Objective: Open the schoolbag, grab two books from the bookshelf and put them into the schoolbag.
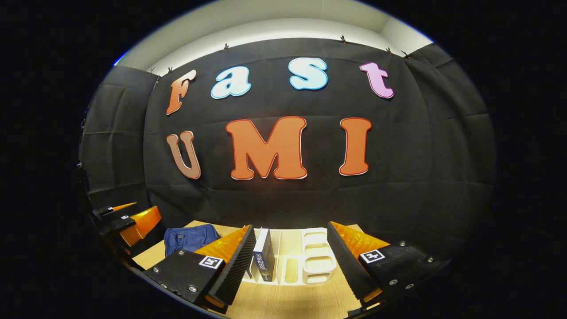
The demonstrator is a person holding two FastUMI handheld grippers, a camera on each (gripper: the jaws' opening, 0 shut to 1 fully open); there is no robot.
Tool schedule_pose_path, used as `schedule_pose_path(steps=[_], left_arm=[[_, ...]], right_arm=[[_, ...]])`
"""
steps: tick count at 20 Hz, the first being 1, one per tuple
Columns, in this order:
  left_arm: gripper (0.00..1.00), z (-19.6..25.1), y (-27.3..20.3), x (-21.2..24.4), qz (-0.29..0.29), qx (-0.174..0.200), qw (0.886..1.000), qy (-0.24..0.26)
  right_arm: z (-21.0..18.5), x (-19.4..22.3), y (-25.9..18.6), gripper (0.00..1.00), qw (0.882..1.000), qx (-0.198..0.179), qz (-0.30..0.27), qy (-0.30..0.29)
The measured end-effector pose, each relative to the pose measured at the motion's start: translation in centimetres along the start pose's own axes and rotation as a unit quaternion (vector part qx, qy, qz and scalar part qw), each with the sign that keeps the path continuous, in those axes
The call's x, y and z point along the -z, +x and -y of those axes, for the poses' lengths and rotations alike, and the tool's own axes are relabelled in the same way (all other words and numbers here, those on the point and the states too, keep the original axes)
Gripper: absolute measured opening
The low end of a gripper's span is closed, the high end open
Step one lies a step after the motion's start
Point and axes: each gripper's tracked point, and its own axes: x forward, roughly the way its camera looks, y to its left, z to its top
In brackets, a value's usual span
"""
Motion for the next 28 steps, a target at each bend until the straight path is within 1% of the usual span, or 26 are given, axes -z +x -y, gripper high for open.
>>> schedule_pose_path(steps=[1, 2, 3, 6, 7, 8, 9, 10, 11, 13, 15, 16, 17, 18, 19, 20, 22, 23, 24, 25, 26, 27, 28], left_arm=[[0.95, -0.2, 0.0, -0.1, 0.004, -0.002, 1.0, -0.001], [0.94, -0.5, 0.0, 0.4, 0.004, -0.006, 1.0, -0.003], [0.94, -0.8, 0.1, 0.9, -0.001, -0.009, 1.0, -0.006], [0.94, -1.9, 0.3, 1.8, -0.011, -0.016, 1.0, -0.02], [0.95, -2.7, 0.9, 2.4, -0.017, -0.016, 1.0, -0.014], [0.95, -3.6, 1.3, 3.0, -0.022, -0.021, 1.0, 0.006], [0.95, -4.6, 1.8, 3.6, -0.026, -0.028, 0.999, 0.037], [0.94, -5.3, 2.2, 4.2, -0.026, -0.034, 0.997, 0.057], [0.95, -5.7, 2.5, 5.0, -0.031, -0.034, 0.996, 0.073], [0.96, -6.9, 3.6, 9.0, -0.066, -0.038, 0.99, 0.12], [0.95, -6.9, 4.4, 11.9, -0.089, -0.036, 0.985, 0.145], [0.95, -6.4, 5.3, 13.5, -0.096, -0.031, 0.98, 0.172], [1.0, -6.1, 6.0, 15.0, -0.104, -0.028, 0.974, 0.2], [1.0, -5.2, 6.9, 17.5, -0.119, -0.015, 0.966, 0.229], [0.95, -4.1, 7.7, 20.0, -0.132, 0.003, 0.961, 0.242], [0.95, -3.7, 8.1, 23.0, -0.153, 0.017, 0.958, 0.24], [0.95, -4.3, 9.0, 26.6, -0.177, 0.019, 0.939, 0.295], [0.95, -4.2, 9.6, 28.2, -0.185, 0.03, 0.925, 0.33], [0.95, -4.1, 9.8, 29.4, -0.19, 0.037, 0.914, 0.356], [0.95, -3.8, 10.2, 30.6, -0.197, 0.046, 0.905, 0.374], [0.95, -3.3, 10.5, 31.8, -0.204, 0.055, 0.898, 0.385], [0.95, -2.8, 10.8, 33.0, -0.212, 0.065, 0.895, 0.388], [0.95, -2.1, 10.5, 34.8, -0.229, 0.083, 0.892, 0.381]], right_arm=[[0.0, 0.2, -0.1, 0.96, 1.0, -0.001, -0.004, 0.001], [-0.2, 0.2, -0.1, 1.0, 1.0, -0.003, -0.005, 0.005], [-0.2, 0.3, 0.0, 0.96, 1.0, -0.004, -0.005, 0.006], [-0.6, 0.8, 0.5, 0.96, 1.0, -0.002, -0.008, -0.009], [-0.7, 1.3, 0.9, 0.96, 1.0, 0.002, -0.014, -0.008], [-0.8, 1.7, 1.2, 0.96, 1.0, 0.004, -0.021, -0.002], [-0.9, 2.1, 1.4, 1.0, 1.0, 0.006, -0.025, 0.006], [-0.9, 2.3, 1.7, 0.96, 1.0, 0.009, -0.028, 0.008], [-0.8, 2.8, 1.9, 0.96, 0.999, 0.013, -0.032, 0.008], [-0.7, 4.0, 2.4, 0.96, 0.999, 0.024, -0.048, 0.009], [0.0, 4.9, 2.7, 0.96, 0.997, 0.039, -0.06, 0.014], [0.5, 5.6, 2.9, 0.96, 0.996, 0.05, -0.067, 0.018], [1.1, 6.5, 3.0, 0.96, 0.995, 0.063, -0.078, 0.02], [1.6, 7.3, 3.0, 0.96, 0.993, 0.073, -0.089, 0.023], [1.9, 7.7, 3.0, 0.96, 0.992, 0.081, -0.096, 0.025], [2.4, 8.3, 3.1, 0.96, 0.99, 0.091, -0.103, 0.022], [3.4, 8.8, 3.2, 0.96, 0.988, 0.11, -0.108, 0.025], [3.9, 9.1, 3.3, 0.96, 0.986, 0.117, -0.112, 0.031], [4.3, 9.6, 3.4, 0.97, 0.985, 0.123, -0.116, 0.034], [4.6, 10.0, 3.7, 0.96, 0.983, 0.129, -0.122, 0.036], [4.9, 10.4, 3.8, 0.96, 0.982, 0.135, -0.128, 0.037], [5.4, 10.9, 3.9, 0.96, 0.98, 0.141, -0.135, 0.039], [5.8, 11.2, 3.9, 0.96, 0.978, 0.146, -0.142, 0.039]])
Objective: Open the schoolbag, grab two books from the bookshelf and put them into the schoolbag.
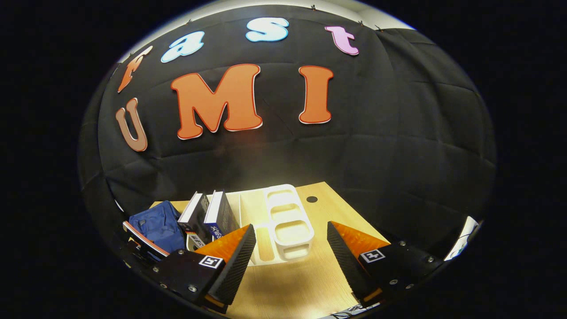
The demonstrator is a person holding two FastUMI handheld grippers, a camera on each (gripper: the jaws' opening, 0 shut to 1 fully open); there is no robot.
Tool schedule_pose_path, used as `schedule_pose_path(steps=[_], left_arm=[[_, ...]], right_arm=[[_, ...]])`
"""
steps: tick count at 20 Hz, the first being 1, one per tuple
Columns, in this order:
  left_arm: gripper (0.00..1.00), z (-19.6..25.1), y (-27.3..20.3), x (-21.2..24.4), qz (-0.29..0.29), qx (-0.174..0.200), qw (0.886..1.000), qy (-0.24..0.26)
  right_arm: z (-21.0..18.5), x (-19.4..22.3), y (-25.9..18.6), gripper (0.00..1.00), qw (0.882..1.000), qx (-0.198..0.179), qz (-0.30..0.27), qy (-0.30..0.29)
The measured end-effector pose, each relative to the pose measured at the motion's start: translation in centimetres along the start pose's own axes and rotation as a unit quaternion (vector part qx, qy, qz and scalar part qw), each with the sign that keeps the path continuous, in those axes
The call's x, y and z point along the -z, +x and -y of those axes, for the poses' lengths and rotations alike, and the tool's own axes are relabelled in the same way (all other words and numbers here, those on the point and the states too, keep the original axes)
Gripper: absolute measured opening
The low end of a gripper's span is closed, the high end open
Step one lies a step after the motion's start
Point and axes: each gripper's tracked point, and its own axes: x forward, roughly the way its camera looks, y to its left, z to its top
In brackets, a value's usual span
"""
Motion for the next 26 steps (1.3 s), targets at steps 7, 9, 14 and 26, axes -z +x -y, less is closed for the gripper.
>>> schedule_pose_path(steps=[7, 9, 14, 26], left_arm=[[0.97, 2.1, 4.8, 5.5, -0.085, 0.005, 0.996, 0.026], [0.97, 2.4, 5.1, 5.2, -0.081, 0.006, 0.996, 0.036], [0.96, 0.3, 3.7, 6.1, -0.096, -0.005, 0.995, 0.039], [0.01, -0.2, 2.4, 8.2, -0.177, 0.083, 0.981, 0.022]], right_arm=[[-0.8, 0.6, 2.1, 0.97, 1.0, -0.004, -0.026, -0.012], [-0.9, 0.6, 2.3, 0.97, 0.999, -0.006, -0.029, -0.013], [-1.2, 1.0, 2.8, 0.97, 0.999, -0.015, -0.034, -0.005], [-2.2, 0.1, 3.1, 0.97, 0.999, -0.047, -0.02, 0.01]])
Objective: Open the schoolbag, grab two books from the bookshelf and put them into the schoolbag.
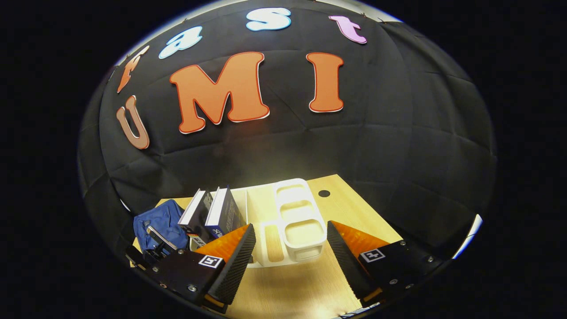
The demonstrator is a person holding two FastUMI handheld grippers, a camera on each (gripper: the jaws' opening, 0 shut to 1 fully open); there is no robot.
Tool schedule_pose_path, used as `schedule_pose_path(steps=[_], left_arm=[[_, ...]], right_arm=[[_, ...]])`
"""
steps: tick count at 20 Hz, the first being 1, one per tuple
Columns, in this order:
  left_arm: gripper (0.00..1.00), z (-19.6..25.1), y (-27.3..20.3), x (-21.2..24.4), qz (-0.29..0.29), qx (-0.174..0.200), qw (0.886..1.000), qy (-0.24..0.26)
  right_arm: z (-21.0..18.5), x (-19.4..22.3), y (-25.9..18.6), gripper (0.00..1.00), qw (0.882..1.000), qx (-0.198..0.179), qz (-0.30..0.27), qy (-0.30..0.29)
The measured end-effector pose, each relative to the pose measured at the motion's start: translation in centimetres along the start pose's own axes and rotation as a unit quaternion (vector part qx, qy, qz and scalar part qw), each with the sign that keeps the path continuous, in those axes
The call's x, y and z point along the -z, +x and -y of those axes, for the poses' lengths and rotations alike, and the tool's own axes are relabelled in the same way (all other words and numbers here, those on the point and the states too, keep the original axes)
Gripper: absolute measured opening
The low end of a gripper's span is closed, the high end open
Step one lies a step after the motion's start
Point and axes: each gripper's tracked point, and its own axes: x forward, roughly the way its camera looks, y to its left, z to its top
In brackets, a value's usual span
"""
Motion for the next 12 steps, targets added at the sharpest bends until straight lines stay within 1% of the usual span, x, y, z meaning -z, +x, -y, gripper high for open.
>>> schedule_pose_path(steps=[2, 3, 4, 6, 9, 10, 12], left_arm=[[0.01, 0.1, -0.7, -0.4, -0.006, 0.035, 0.999, -0.008], [0.01, 0.0, -1.3, -0.2, -0.016, 0.059, 0.998, -0.024], [0.01, -0.1, -1.6, -0.1, -0.022, 0.073, 0.997, -0.031], [0.01, -0.8, -3.0, -0.7, -0.029, 0.106, 0.994, -0.025], [0.01, -3.8, -5.0, -3.0, -0.026, 0.161, 0.987, -0.016], [0.01, -4.8, -5.6, -3.2, -0.026, 0.187, 0.982, -0.014], [0.01, -6.3, -6.4, -3.8, -0.031, 0.226, 0.974, -0.009]], right_arm=[[0.2, -0.5, -0.2, 0.97, 1.0, -0.011, 0.008, 0.004], [0.1, -0.8, -0.3, 0.97, 1.0, -0.019, 0.013, 0.003], [-0.1, -0.9, -0.5, 0.97, 0.999, -0.027, 0.017, -0.004], [-0.4, -1.6, -0.7, 0.96, 0.999, -0.047, 0.026, -0.005], [-0.3, -2.0, -1.4, 0.97, 0.999, -0.032, 0.036, 0.018], [-0.9, -2.1, -1.7, 0.97, 0.998, -0.03, 0.042, 0.021], [-2.1, -1.6, -2.5, 0.97, 0.999, -0.01, 0.044, 0.025]])
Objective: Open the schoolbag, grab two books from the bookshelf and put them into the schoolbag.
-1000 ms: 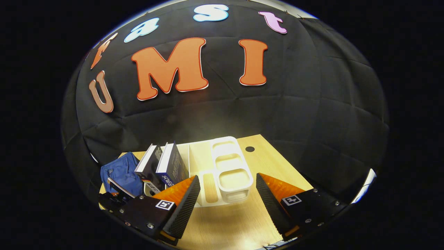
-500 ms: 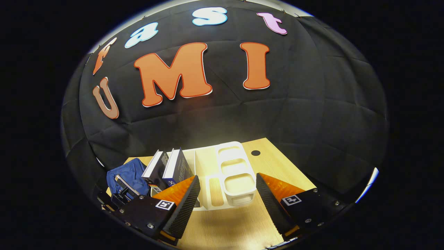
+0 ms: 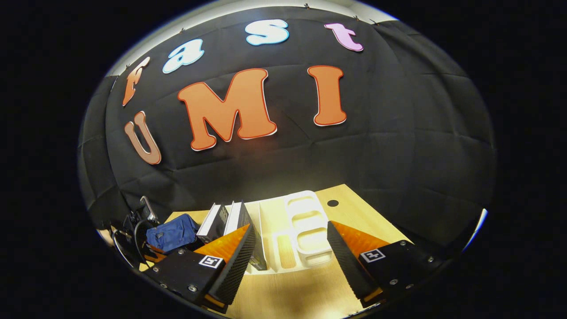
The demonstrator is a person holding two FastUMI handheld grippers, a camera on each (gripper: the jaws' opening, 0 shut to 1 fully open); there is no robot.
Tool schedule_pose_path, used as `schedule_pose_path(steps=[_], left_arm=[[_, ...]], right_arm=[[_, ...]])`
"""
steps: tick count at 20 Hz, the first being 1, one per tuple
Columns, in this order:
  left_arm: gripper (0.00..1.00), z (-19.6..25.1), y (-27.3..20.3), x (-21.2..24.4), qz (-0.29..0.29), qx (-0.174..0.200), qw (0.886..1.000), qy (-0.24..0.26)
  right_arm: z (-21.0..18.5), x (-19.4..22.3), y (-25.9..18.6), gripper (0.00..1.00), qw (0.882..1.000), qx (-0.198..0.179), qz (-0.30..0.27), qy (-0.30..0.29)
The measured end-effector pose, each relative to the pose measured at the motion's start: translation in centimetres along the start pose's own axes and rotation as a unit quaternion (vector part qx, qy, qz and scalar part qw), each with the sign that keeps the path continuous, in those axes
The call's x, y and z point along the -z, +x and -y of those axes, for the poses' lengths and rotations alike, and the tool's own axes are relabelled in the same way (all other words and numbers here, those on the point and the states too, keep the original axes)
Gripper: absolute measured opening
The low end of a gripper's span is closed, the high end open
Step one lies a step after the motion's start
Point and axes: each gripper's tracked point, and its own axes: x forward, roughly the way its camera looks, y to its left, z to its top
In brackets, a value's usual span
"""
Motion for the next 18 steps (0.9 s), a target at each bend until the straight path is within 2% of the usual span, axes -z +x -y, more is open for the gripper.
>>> schedule_pose_path(steps=[3, 5, 7, 8, 10, 11, 13, 16, 18], left_arm=[[0.01, -2.8, -2.4, -1.1, -0.003, 0.032, 0.998, 0.059], [0.01, -4.2, -3.5, -2.0, 0.004, 0.045, 0.995, 0.092], [0.01, -6.6, -5.2, -3.0, 0.015, 0.055, 0.992, 0.115], [0.01, -8.0, -5.8, -3.7, 0.023, 0.046, 0.991, 0.125], [0.01, -9.8, -7.1, -4.4, 0.029, 0.044, 0.988, 0.144], [0.01, -10.8, -7.6, -4.9, 0.031, 0.04, 0.986, 0.156], [0.01, -14.0, -8.5, -7.4, 0.056, 0.003, 0.983, 0.176], [0.01, -14.6, -8.8, -7.4, 0.066, 0.012, 0.982, 0.175], [0.01, -14.3, -8.0, -7.1, 0.073, 0.027, 0.983, 0.165]], right_arm=[[-3.1, 0.3, -0.8, 0.97, 1.0, 0.02, 0.008, 0.02], [-5.8, 0.3, -1.3, 0.97, 1.0, 0.021, 0.015, 0.01], [-9.6, 0.1, -1.9, 0.97, 1.0, 0.002, 0.018, -0.003], [-11.4, 0.1, -2.1, 0.97, 1.0, -0.01, 0.013, 0.0], [-13.0, -0.2, -2.1, 0.97, 1.0, -0.015, 0.013, -0.005], [-14.1, -0.1, -2.1, 0.97, 1.0, -0.024, 0.006, -0.004], [-16.2, -0.1, -1.9, 0.97, 0.999, -0.05, -0.009, 0.01], [-18.0, 0.2, -1.0, 0.96, 0.996, -0.072, -0.046, 0.003], [-18.9, 0.9, 0.6, 0.96, 0.991, -0.086, -0.104, -0.022]])
